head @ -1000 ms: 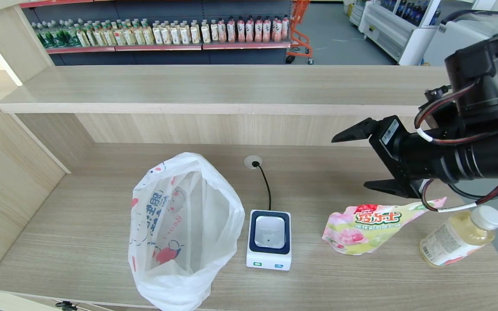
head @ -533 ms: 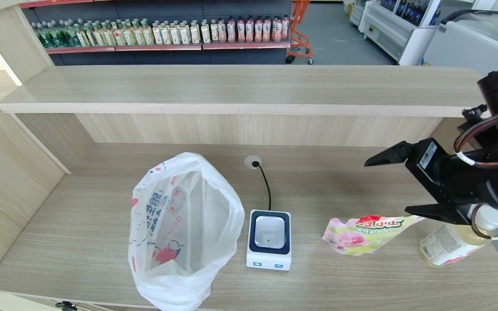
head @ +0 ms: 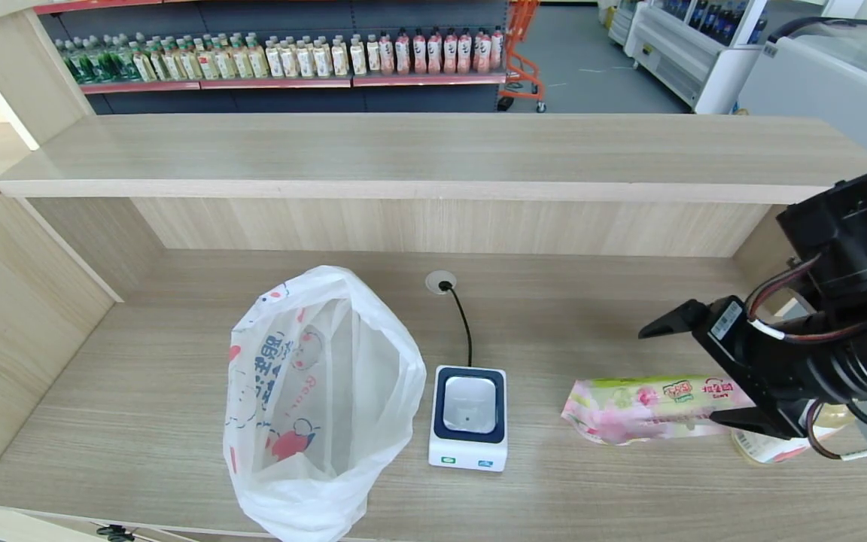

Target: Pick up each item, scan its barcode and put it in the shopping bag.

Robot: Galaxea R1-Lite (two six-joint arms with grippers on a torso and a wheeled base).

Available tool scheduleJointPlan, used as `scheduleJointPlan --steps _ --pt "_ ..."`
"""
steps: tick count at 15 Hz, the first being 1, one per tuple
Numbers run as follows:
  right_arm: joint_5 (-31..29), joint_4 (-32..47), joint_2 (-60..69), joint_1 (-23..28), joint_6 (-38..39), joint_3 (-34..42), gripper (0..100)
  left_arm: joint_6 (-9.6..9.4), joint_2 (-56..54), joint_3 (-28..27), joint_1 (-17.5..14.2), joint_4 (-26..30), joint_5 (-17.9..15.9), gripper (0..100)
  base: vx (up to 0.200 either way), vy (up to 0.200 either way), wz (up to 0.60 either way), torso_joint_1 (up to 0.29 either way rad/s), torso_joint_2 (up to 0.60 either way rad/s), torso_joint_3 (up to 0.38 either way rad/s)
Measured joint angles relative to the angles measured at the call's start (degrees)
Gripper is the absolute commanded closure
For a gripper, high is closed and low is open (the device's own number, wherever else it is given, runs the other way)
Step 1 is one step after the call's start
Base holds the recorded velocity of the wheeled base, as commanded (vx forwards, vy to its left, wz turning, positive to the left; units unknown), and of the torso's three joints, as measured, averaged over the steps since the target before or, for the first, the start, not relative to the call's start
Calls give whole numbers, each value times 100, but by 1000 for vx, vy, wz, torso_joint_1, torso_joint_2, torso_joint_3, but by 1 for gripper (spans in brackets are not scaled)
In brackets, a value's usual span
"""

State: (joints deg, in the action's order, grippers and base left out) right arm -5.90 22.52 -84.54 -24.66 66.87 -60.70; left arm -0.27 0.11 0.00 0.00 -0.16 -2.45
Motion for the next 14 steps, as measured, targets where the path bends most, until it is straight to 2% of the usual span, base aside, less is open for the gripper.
scheduleJointPlan --steps 5,8,9,14 --pt "33 -410 -798 240 11 69 0 0 0 0 0 0 0 0 0 0 0 0 0 0" --pt "32 -1042 -1386 273 139 150 0 0 0 0 0 0 -1 0 0 0 0 0 0 0" --pt "33 -1258 -1537 273 165 218 100 0 0 0 0 0 0 0 0 0 0 0 0 0" --pt "21 -1535 -2029 261 -107 369 100 2 0 0 0 0 -1 0 0 0 0 0 0 0"
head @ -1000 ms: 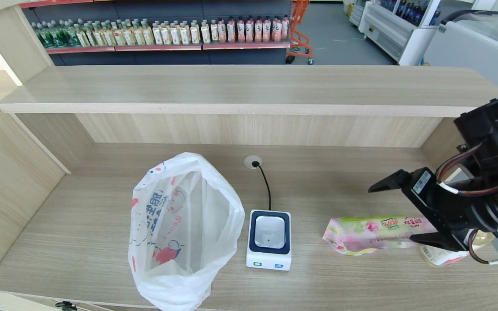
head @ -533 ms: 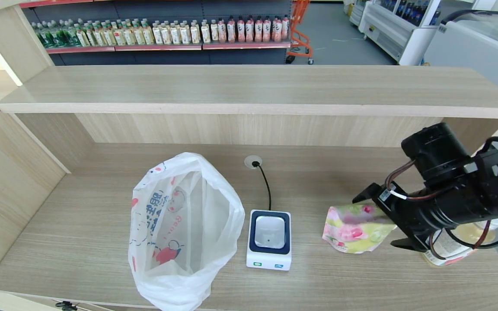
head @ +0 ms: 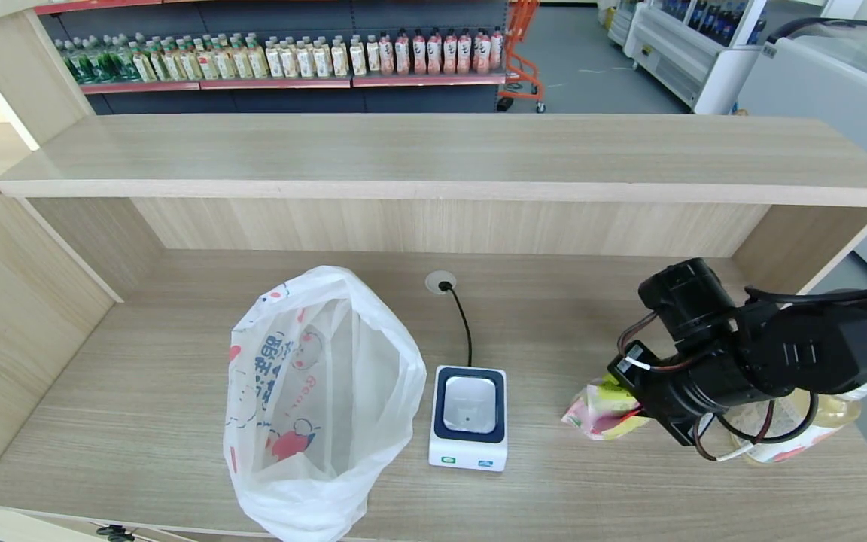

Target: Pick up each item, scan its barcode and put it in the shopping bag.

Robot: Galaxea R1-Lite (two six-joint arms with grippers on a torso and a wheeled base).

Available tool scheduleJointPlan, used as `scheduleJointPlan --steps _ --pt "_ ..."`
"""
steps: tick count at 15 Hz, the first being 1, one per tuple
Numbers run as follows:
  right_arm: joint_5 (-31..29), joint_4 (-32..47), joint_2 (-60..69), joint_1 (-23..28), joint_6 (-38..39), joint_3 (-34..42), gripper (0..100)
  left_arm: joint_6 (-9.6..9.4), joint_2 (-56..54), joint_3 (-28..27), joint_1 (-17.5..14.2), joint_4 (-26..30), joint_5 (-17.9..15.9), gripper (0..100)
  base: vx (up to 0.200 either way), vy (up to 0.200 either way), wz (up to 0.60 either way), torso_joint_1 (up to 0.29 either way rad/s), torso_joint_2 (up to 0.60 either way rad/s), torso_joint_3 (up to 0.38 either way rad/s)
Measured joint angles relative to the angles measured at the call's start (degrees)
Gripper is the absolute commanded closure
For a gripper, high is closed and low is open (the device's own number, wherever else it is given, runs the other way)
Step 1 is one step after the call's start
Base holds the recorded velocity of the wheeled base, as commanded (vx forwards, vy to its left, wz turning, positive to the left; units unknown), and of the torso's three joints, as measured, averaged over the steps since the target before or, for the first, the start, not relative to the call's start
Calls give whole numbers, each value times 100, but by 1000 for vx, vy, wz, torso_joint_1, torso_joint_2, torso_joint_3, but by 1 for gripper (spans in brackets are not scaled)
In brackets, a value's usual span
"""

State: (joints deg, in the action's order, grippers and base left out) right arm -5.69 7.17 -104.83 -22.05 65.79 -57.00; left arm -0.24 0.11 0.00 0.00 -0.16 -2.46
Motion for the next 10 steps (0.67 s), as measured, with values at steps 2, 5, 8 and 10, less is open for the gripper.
scheduleJointPlan --steps 2,5,8,10 --pt "-123 -66 -46 -2 -479 23 100 0 0 0 0 0 1 0 0 0 0 0 0 0" --pt "-251 -48 61 -2 -1192 56 100 -2 0 0 0 0 0 0 0 0 0 0 0 0" --pt "-156 -20 524 0 -2216 87 100 0 0 0 0 0 1 0 0 0 0 0 0 0" --pt "351 -26 1003 -5 -2871 183 100 0 0 0 0 0 0 0 0 0 0 0 0 0"
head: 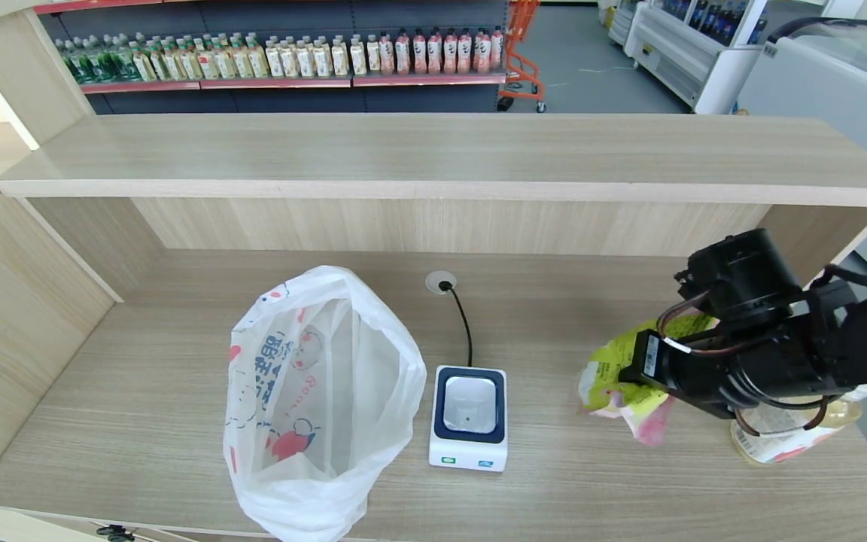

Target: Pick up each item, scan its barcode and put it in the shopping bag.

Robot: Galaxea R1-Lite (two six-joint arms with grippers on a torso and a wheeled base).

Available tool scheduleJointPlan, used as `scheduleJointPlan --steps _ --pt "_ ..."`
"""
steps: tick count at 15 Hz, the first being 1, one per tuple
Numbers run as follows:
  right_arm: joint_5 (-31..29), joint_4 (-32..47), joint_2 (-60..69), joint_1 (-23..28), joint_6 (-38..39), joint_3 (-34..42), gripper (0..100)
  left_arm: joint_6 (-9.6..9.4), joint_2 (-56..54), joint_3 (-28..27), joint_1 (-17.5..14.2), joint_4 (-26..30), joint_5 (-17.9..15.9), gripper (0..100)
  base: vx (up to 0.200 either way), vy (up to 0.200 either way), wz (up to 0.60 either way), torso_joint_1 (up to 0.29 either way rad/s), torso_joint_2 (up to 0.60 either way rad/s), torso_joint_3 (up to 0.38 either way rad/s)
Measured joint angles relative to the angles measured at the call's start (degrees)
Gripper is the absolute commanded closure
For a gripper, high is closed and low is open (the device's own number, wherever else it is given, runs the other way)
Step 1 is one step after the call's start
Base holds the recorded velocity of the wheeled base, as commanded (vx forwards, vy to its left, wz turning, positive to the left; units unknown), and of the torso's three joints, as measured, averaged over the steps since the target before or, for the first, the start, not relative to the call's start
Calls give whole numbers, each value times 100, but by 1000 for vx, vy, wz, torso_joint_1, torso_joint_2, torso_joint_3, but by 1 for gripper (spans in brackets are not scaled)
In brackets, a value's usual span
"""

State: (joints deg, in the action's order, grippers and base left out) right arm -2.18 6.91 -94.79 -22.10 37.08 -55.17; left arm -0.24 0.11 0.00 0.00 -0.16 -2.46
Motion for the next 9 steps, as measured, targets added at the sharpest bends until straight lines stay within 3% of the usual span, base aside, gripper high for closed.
scheduleJointPlan --steps 3,6,9 --pt "1597 -13 836 80 -1220 201 100 0 0 0 0 0 0 0 0 0 0 0 0 0" --pt "3562 -73 1398 577 -3042 534 100 -2 0 0 0 2 0 0 0 0 0 0 0 0" --pt "5246 -276 1582 1329 -5916 1045 100 0 0 0 0 0 1 0 0 0 0 0 0 0"
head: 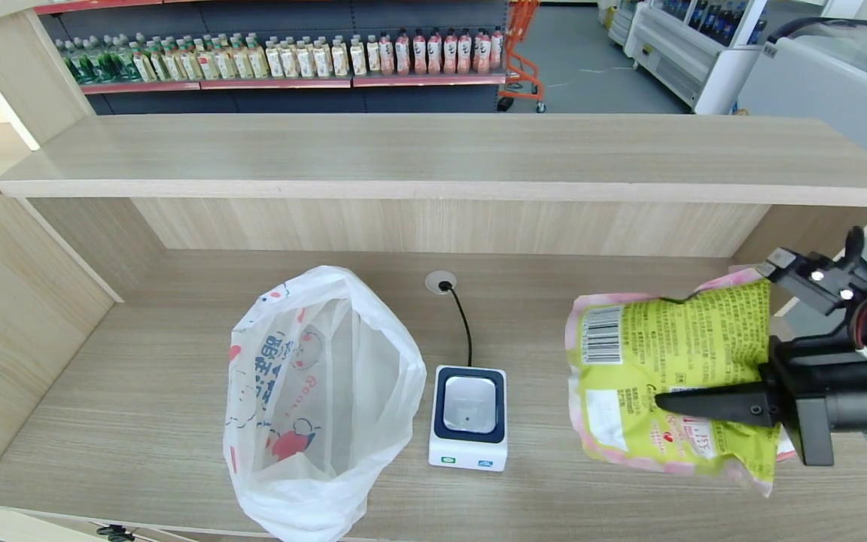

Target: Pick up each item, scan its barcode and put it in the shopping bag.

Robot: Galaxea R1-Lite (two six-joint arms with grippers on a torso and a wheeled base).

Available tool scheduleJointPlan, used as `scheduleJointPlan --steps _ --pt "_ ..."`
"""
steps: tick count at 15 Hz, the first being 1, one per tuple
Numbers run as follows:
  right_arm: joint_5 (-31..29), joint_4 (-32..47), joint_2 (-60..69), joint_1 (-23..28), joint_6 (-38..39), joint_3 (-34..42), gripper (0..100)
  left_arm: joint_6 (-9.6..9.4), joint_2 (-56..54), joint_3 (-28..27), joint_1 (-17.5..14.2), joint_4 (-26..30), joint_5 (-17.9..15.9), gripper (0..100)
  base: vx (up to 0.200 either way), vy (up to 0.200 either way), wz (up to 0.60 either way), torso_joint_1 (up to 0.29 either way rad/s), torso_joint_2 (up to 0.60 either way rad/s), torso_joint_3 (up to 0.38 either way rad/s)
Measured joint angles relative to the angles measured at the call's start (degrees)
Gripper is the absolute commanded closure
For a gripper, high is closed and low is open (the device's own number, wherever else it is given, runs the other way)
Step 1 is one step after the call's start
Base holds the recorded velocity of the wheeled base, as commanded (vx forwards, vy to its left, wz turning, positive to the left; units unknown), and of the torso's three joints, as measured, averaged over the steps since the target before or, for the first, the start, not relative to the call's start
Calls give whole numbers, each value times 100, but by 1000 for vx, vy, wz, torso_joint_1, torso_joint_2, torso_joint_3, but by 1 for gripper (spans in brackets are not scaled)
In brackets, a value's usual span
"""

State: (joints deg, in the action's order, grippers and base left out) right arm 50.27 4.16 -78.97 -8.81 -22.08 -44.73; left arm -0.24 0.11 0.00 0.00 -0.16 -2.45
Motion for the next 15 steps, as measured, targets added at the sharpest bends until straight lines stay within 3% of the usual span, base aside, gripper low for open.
scheduleJointPlan --steps 3,6,8,13,15 --pt "1431 60 -188 747 -2776 460 100 0 0 0 0 0 -1 0 0 0 0 0 0 0" --pt "2267 383 -527 1037 -4340 761 100 0 0 0 0 0 -1 0 0 0 0 0 0 0" --pt "2360 396 -663 1063 -4857 855 100 -2 0 0 0 0 -1 0 0 0 0 0 0 0" --pt "2431 385 -1030 1070 -7569 1135 100 -2 0 0 0 2 -1 0 0 0 0 0 0 0" --pt "2404 399 -1191 1037 -8081 1235 100 0 0 0 0 2 -1 0 0 0 0 0 0 0"
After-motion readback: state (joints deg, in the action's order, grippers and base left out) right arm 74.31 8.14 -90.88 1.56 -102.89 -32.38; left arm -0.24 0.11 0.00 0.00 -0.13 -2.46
